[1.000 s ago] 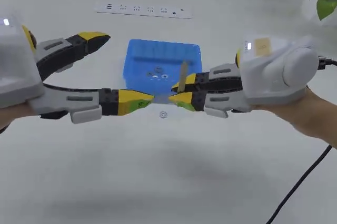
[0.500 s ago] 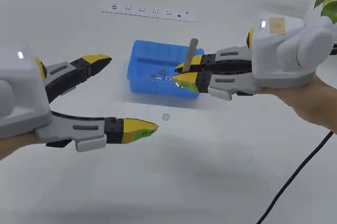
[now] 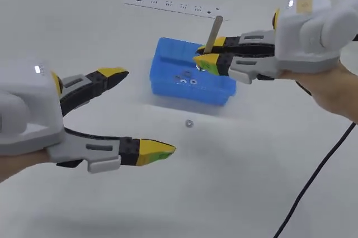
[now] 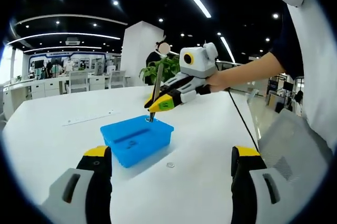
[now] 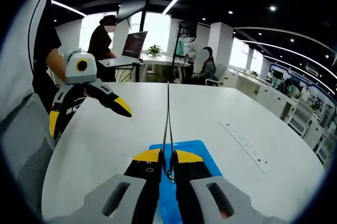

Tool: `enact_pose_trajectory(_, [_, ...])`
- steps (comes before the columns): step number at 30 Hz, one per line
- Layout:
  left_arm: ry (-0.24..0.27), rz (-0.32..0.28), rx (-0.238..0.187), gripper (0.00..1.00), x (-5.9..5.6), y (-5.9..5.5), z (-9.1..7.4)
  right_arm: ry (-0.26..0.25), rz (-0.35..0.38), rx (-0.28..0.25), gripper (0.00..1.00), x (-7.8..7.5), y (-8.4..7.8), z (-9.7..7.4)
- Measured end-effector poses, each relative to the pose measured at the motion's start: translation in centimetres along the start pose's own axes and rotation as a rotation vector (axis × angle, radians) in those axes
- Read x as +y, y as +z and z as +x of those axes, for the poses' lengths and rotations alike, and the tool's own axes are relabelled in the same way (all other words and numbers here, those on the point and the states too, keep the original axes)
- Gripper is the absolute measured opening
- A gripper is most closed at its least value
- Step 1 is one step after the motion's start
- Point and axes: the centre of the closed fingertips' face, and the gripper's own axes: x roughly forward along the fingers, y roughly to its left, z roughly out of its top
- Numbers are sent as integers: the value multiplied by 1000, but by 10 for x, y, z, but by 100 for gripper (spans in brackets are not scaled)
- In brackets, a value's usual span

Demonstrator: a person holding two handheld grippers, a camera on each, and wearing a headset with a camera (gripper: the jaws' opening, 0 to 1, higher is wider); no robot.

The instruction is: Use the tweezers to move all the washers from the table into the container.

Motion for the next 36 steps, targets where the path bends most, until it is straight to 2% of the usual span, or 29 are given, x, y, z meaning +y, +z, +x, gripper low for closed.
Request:
enact_pose_trajectory(5, [27, -7, 12, 99, 6, -3, 0, -3, 43, 14, 9, -17, -17, 21])
enact_pose_trajectory(8, [36, -7, 20, 99, 8, -4, -2, 15, 44, 43, 9, -16, -31, 30])
enact_pose_trajectory(11, [66, 44, 38, 96, 13, -7, -8, 26, 52, 60, 9, -15, -43, 34])
enact_pose_trajectory(13, [69, 25, 35, 98, 13, -8, -9, 33, 56, 59, 9, -14, -47, 36])
enact_pose_trajectory(15, [71, -12, 25, 99, 13, -9, -10, 33, 56, 62, 9, -14, -49, 37])
enact_pose_trajectory(19, [63, -31, 44, 99, 7, -15, -9, 26, 65, 70, 9, -16, -56, 39])
enact_pose_trajectory(23, [61, -3, 55, 98, 3, -16, -7, 23, 70, 77, 9, -15, -60, 40])
enact_pose_trajectory(30, [54, -19, 49, 98, 2, -13, -3, 19, 69, 86, 10, -11, -64, 40])
enact_pose_trajectory(36, [39, -14, 67, 98, -2, -18, -2, 12, 78, 77, 9, -13, -60, 39])
